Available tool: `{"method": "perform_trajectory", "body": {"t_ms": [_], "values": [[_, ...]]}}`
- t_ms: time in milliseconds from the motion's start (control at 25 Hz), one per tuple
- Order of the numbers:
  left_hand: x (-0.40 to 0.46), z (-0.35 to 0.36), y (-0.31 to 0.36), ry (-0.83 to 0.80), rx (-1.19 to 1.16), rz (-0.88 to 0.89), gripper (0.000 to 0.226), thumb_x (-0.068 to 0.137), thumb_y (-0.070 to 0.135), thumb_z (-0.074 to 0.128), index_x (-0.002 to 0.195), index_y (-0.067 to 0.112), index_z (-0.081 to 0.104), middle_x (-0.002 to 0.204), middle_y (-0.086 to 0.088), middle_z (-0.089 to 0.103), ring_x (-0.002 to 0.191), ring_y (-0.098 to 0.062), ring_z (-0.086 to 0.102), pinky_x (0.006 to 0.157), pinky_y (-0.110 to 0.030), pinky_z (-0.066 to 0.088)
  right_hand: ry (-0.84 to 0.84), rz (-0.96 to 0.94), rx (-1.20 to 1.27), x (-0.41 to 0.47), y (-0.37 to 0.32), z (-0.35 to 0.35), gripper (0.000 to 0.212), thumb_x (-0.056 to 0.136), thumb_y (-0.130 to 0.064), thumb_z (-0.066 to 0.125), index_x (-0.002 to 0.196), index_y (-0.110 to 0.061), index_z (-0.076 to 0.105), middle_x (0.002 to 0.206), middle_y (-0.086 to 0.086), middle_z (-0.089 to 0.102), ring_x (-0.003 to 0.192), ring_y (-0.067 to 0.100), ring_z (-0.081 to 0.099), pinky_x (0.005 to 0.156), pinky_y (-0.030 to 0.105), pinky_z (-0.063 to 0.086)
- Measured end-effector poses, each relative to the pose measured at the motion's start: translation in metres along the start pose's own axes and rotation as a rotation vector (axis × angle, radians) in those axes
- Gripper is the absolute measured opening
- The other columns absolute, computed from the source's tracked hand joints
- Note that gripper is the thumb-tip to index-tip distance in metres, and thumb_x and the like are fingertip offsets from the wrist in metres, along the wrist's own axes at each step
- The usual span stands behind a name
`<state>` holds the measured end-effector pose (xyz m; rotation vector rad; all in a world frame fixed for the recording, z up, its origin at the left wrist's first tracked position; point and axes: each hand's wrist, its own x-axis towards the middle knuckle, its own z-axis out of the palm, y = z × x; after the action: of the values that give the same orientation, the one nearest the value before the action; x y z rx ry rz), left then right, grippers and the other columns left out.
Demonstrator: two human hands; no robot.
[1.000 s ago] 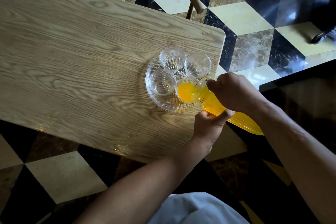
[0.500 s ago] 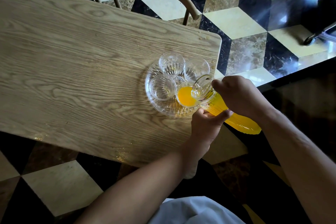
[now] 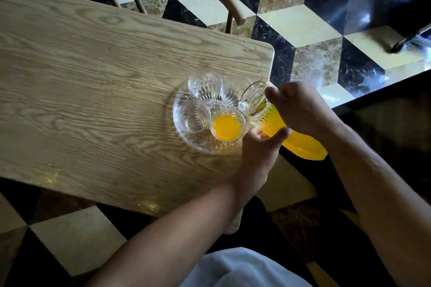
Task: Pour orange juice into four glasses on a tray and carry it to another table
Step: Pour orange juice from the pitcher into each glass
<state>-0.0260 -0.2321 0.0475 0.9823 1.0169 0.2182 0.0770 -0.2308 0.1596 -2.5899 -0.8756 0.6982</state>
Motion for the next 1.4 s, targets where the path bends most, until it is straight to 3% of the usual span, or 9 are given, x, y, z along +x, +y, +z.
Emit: {"method": "perform_trajectory", "body": {"t_ms": [160,280,480,680,1040,1400], "values": [[0.009,0.011,0.003,0.066,-0.015,-0.007,0.064,0.045,0.062,0.083,0.071,0.019,0.044,0.063,-0.003,0.044,0.058,-0.015,0.031,0.049,-0.029,0.027,-0.001,-0.040,-0.035,0.017,0.006,-0.003,0.050,0.099,-0.029,0.048,0.056,-0.012,0.030,0.054,0.009,0.036,0.054,0.026,0.036,0.049,0.033,0.032],[0.011,0.019,0.008,0.085,-0.021,-0.034,0.062,0.047,0.060,0.083,0.073,0.018,0.046,0.066,-0.003,0.044,0.059,-0.014,0.034,0.049,-0.027,0.031,-0.024,0.004,-0.060,0.029,0.007,-0.006,0.048,0.100,-0.036,0.046,0.059,-0.011,0.040,0.055,0.009,0.043,0.051,0.027,0.039,0.046,0.029,0.029],[0.021,0.024,0.003,0.075,-0.036,-0.093,0.048,0.076,0.032,0.092,0.078,0.014,0.047,0.073,-0.009,0.048,0.072,-0.019,0.039,0.058,-0.034,0.034,-0.046,-0.035,-0.157,0.041,0.004,-0.006,0.051,0.101,-0.041,0.045,0.060,-0.011,0.043,0.054,0.007,0.044,0.048,0.022,0.039,0.045,0.026,0.027],[0.020,0.030,0.013,0.086,-0.087,-0.082,0.064,0.045,0.061,0.085,0.069,0.021,0.041,0.065,0.000,0.041,0.070,-0.017,0.039,0.063,-0.034,0.040,-0.056,-0.050,-0.161,0.048,0.000,-0.010,0.053,0.102,-0.039,0.047,0.058,-0.010,0.040,0.052,0.007,0.041,0.047,0.022,0.036,0.047,0.026,0.029],[0.030,0.035,0.007,0.054,-0.146,-0.141,0.061,0.048,0.059,0.087,0.064,0.024,0.041,0.059,0.005,0.041,0.072,-0.020,0.039,0.066,-0.040,0.041,-0.074,-0.036,-0.229,0.061,-0.003,-0.009,0.052,0.099,-0.042,0.048,0.059,-0.009,0.045,0.054,0.009,0.044,0.047,0.024,0.040,0.048,0.026,0.034],[0.029,0.035,0.009,0.050,-0.167,-0.187,0.059,0.048,0.061,0.085,0.061,0.026,0.040,0.059,0.005,0.038,0.076,-0.021,0.039,0.070,-0.041,0.043,-0.081,-0.067,-0.289,0.067,-0.006,-0.004,0.053,0.099,-0.042,0.047,0.057,-0.009,0.044,0.051,0.010,0.041,0.045,0.025,0.039,0.044,0.026,0.027]]}}
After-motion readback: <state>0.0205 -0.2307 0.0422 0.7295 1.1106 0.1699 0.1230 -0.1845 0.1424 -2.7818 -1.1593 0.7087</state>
